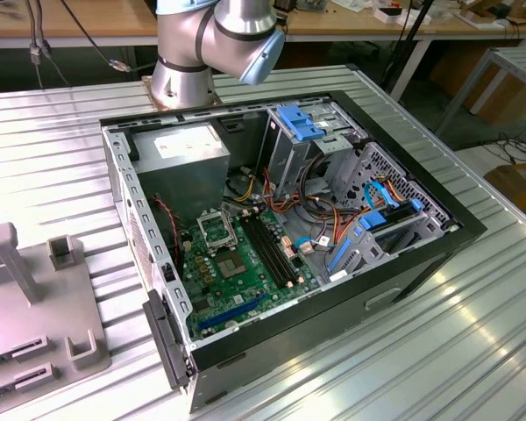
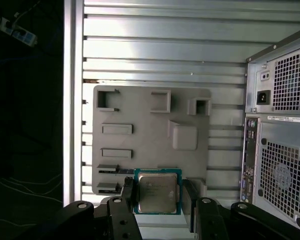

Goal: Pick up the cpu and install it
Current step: 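Pick up the cpu and move it towards the insertion slot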

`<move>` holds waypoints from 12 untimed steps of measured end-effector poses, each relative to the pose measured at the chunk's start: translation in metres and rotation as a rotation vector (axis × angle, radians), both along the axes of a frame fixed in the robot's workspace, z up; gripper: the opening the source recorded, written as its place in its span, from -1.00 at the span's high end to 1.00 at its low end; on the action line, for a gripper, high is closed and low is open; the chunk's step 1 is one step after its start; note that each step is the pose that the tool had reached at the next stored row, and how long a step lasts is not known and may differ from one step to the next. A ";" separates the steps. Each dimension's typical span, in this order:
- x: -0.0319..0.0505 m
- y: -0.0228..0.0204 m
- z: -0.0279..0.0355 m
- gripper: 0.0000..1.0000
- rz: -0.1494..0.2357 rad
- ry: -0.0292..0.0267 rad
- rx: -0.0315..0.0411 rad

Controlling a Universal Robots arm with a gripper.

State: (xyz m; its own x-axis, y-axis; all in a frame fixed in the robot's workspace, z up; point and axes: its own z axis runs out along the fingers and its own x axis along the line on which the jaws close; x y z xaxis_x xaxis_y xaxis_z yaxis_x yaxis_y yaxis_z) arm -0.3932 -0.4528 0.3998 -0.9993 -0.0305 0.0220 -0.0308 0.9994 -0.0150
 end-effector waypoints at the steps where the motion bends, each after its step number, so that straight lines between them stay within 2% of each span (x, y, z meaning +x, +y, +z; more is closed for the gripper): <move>1: 0.0004 0.0000 0.0000 0.05 0.000 0.0000 0.0000; 12: 0.0059 0.0000 0.0000 0.05 0.000 0.0000 0.0000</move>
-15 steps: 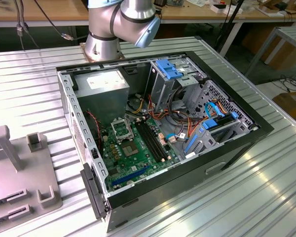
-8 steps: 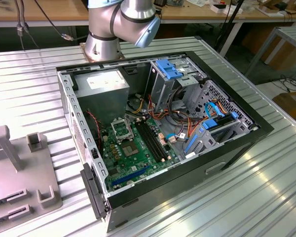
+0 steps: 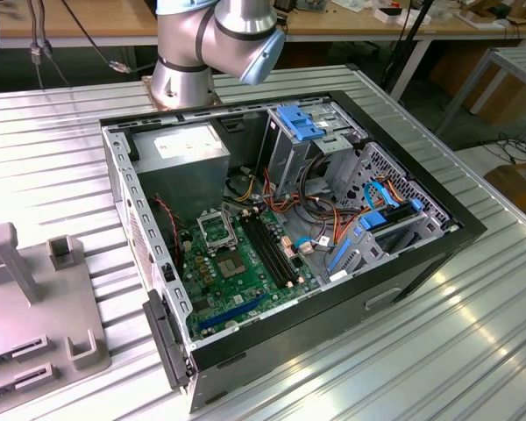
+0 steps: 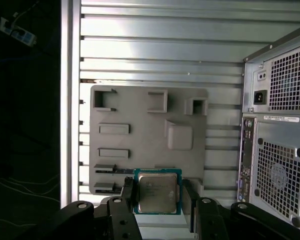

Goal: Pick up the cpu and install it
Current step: 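Pick up the cpu and move it towards the insertion slot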

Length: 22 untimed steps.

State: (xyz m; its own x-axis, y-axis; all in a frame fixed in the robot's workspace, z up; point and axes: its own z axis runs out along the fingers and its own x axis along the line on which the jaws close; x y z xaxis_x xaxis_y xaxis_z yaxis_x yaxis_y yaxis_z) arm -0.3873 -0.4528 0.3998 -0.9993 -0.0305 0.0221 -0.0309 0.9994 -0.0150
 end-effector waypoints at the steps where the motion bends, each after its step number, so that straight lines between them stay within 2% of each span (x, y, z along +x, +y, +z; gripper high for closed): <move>1: 0.0005 0.0000 0.0000 0.05 0.000 0.0001 0.0000; 22: 0.0170 0.0000 0.0000 0.05 0.000 0.0001 -0.0001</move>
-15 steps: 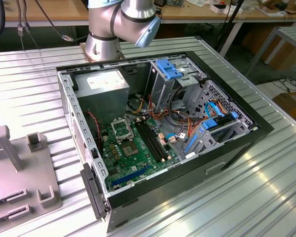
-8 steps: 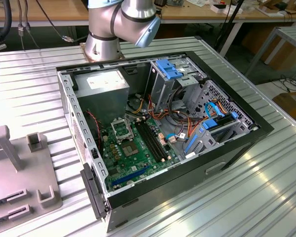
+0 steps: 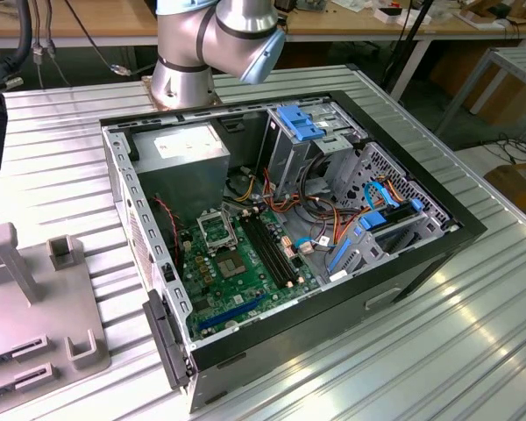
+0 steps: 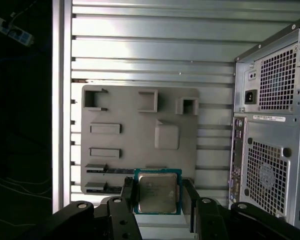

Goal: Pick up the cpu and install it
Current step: 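Pick up the cpu and move it towards the insertion slot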

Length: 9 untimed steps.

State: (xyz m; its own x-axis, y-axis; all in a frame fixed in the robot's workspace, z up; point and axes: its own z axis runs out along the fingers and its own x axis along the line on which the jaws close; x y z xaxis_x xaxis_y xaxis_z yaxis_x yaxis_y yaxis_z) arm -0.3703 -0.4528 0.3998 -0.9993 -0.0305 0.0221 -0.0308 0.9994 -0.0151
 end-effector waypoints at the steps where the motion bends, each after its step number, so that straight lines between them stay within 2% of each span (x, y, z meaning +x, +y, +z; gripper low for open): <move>1: 0.0009 0.0000 0.0000 0.05 0.000 -0.0001 0.0000; 9: 0.0108 0.0000 0.0000 0.05 0.000 0.0000 0.0001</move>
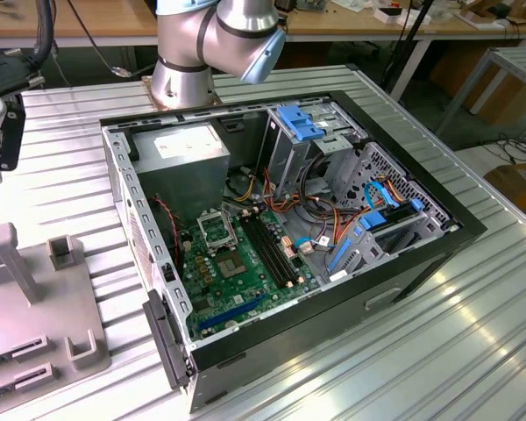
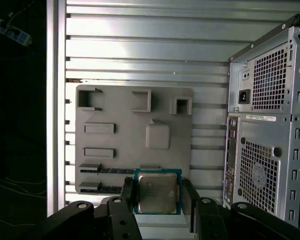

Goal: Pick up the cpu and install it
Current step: 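Pick up the cpu and move it towards the insertion slot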

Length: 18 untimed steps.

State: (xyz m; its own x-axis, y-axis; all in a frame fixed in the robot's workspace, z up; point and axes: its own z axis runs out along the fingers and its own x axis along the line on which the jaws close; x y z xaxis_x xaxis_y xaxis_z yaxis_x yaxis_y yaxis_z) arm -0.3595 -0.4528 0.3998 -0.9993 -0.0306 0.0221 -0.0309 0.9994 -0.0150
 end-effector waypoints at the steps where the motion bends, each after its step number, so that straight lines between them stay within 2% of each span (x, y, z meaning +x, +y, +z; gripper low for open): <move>1: 0.0008 0.0000 0.0000 0.05 0.000 0.0000 0.0000; 18: 0.0145 0.0000 0.0000 0.05 0.000 -0.0001 -0.0001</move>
State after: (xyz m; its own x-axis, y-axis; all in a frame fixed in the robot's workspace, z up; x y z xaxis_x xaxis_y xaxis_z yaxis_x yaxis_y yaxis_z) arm -0.3450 -0.4528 0.3998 -0.9993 -0.0305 0.0221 -0.0308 0.9994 -0.0151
